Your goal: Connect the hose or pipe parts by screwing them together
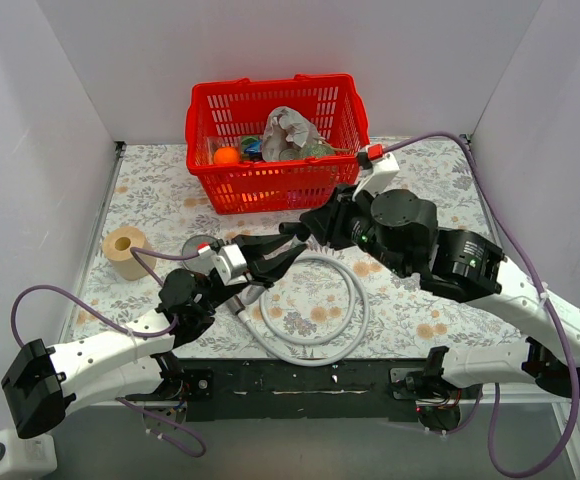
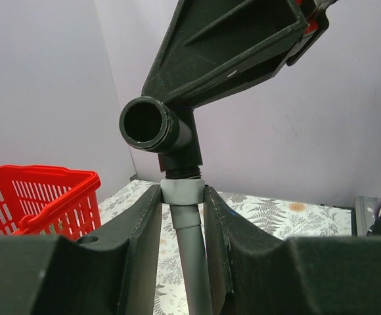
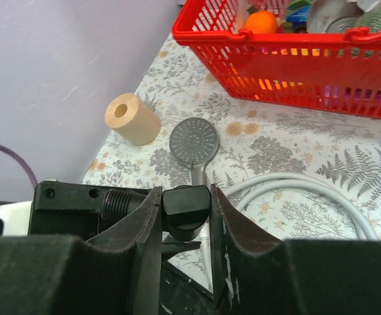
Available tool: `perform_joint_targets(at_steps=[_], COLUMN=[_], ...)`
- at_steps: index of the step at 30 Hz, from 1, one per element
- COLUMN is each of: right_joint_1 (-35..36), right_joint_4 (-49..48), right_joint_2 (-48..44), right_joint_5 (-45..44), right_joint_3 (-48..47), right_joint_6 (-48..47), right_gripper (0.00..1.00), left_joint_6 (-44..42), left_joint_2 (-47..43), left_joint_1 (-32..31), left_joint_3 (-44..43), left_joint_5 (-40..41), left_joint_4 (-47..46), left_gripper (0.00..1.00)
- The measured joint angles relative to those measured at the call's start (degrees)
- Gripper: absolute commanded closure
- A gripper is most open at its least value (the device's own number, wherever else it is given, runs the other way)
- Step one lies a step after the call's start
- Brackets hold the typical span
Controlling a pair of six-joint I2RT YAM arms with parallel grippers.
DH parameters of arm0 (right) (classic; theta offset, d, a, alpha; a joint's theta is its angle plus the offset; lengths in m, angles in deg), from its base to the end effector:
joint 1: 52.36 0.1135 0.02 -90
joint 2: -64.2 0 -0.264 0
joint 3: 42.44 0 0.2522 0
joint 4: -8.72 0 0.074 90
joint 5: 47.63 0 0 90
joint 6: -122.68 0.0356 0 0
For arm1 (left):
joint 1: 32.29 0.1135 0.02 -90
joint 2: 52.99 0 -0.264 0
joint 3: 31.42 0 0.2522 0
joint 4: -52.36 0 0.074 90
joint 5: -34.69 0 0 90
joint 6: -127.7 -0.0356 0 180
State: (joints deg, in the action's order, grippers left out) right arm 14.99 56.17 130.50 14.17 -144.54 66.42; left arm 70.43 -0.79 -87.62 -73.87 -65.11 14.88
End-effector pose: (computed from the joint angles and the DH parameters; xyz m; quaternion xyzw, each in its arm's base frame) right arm 0.1009 0.1981 0.4815 -0.0701 0.7642 0.3530 0.5351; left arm 0.1107 -0.1707 0.3301 0.1726 0.4909 -0.6245 0.5825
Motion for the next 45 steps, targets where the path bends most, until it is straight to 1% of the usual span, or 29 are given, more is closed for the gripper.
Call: perform_joint_targets(at_steps=[4,7,10,14,17,24,25,31,33,35,39,42,45], right_joint_1=[4.76,7.82,9.14,9.62,9.70,9.73,9.77,9.88,9.88,9.90,9.90,9.90,9.90], right_joint_4=[4.92,8.66,10.99,13.94,15.52,16.87,16.96,15.87,15.10,14.58,13.90,13.33,12.72], right_joint_2=[3.48,5.64,6.08,5.97,6.12,6.56,6.56,5.64,5.38,5.25,5.20,5.16,4.92], right_joint_5=[-10.21,-18.03,-22.47,-25.07,-25.79,-26.08,-26.05,-25.42,-25.07,-24.74,-24.26,-24.06,-23.74], right_joint_3=[-4.42,-6.40,-6.05,-5.14,-5.16,-5.81,-5.92,-5.97,-5.97,-5.97,-6.08,-6.08,-6.08], right_joint_6=[3.32,8.09,13.33,19.87,23.10,24.92,24.85,22.93,21.75,20.94,19.28,18.29,17.44], right_gripper=[0.99,0.99,0.99,0.99,0.99,0.99,0.94,0.83,0.83,0.80,0.78,0.74,0.61], left_joint_6=[-0.04,-0.11,-0.13,-0.11,-0.11,-0.11,-0.11,-0.09,-0.02,0.09,0.22,0.31,0.33], left_joint_2=[0.00,0.04,0.42,0.79,0.81,0.81,0.81,0.81,0.81,0.79,0.72,0.72,0.72], left_joint_1=[0.00,-0.02,-0.09,-0.31,-0.37,-0.39,-0.39,-0.39,-0.39,-0.39,-0.39,-0.37,-0.37], left_joint_3=[0.00,0.00,0.02,0.02,0.02,0.02,0.02,0.02,0.02,0.02,0.02,0.02,0.02], left_joint_5=[0.48,1.09,1.40,1.40,1.38,1.40,1.38,1.20,1.11,0.87,0.59,0.55,0.52], left_joint_4=[0.33,1.27,2.16,3.72,4.15,4.42,4.39,3.69,3.23,2.86,2.69,2.45,2.03], left_gripper=[1.00,1.00,1.00,1.00,1.00,1.00,1.00,1.00,1.00,1.00,1.00,1.00,1.00])
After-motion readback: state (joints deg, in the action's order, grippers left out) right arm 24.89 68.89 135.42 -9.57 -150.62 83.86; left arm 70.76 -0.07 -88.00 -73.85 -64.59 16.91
